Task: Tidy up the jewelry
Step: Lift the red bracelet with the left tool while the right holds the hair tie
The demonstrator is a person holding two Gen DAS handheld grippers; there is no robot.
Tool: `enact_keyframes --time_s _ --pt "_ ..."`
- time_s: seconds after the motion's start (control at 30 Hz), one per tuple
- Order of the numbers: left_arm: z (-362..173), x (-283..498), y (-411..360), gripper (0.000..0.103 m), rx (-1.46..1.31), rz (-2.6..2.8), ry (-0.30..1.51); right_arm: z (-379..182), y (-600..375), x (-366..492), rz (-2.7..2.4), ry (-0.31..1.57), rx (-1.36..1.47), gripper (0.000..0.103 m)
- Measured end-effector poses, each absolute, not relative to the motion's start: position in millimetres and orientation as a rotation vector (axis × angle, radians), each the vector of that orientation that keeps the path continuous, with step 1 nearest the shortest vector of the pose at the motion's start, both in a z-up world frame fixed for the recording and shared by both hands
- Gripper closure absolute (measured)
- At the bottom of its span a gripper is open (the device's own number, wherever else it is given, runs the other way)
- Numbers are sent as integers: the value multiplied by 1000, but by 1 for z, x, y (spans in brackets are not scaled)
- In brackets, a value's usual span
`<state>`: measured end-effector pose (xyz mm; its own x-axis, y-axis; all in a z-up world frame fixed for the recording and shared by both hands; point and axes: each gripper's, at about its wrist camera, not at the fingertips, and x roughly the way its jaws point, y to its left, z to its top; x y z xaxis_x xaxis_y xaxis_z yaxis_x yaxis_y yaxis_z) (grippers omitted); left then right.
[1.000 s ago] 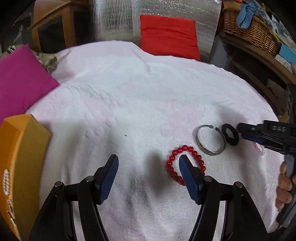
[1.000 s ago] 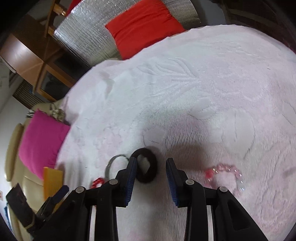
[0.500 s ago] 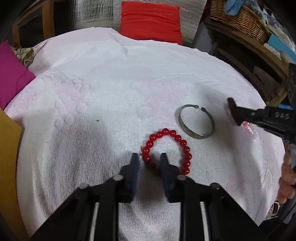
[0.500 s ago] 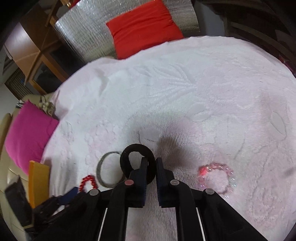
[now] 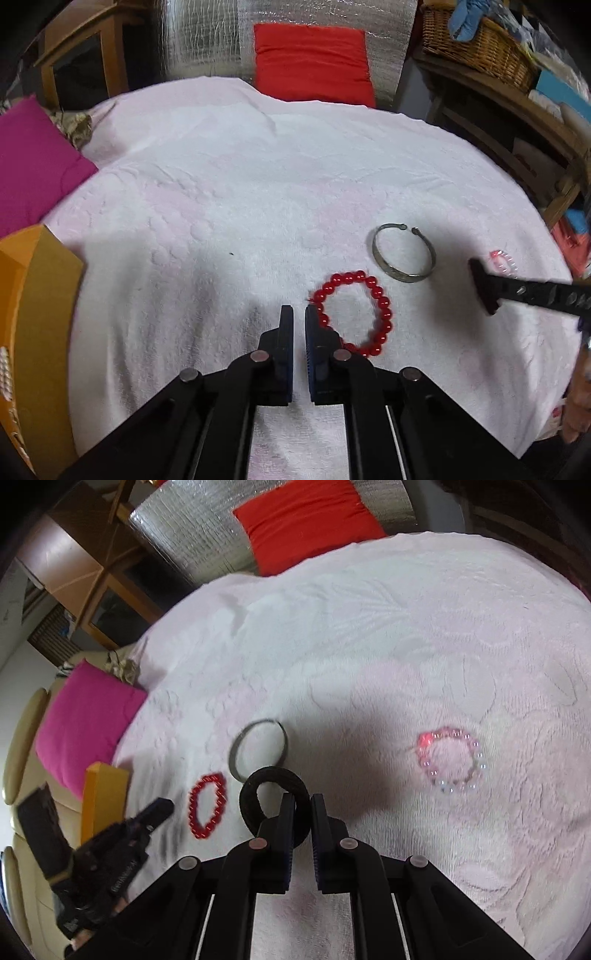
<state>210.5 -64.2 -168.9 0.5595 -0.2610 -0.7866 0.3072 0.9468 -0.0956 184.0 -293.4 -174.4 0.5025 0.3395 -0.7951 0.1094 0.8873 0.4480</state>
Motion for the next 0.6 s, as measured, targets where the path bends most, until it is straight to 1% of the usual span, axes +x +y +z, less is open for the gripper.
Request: enact_keyframes --time_s 0.03,0.07,0.1,0.13,0.2,0.33,0.4,0.53,0.57,0.6 --pt "-168 212 -63 95 22 -364 925 -178 -293 184 143 1056 483 93" --pt "-167 212 -62 92 -5 -383 935 -181 -293 185 141 1066 488 93" --pt "-168 215 -62 73 -24 -391 941 -183 -292 186 142 1075 489 93" --pt "-167 215 -62 48 -38 -396 940 -186 -291 187 143 1084 485 93" --pt "-165 213 -69 26 -44 -403 923 -189 -290 188 139 1095 475 93" --pt "-166 209 -89 25 14 -455 918 -192 -292 189 145 1091 477 93" --pt "-176 211 -97 25 78 -419 945 -194 -295 189 152 1094 496 93" --pt "-194 218 -101 26 91 -388 1000 -195 -297 189 161 1094 506 94" --pt "-195 217 -103 29 110 -380 982 -195 -297 189 163 1094 505 94" --pt "-194 215 -106 43 135 -382 962 -195 -298 190 164 1095 506 94"
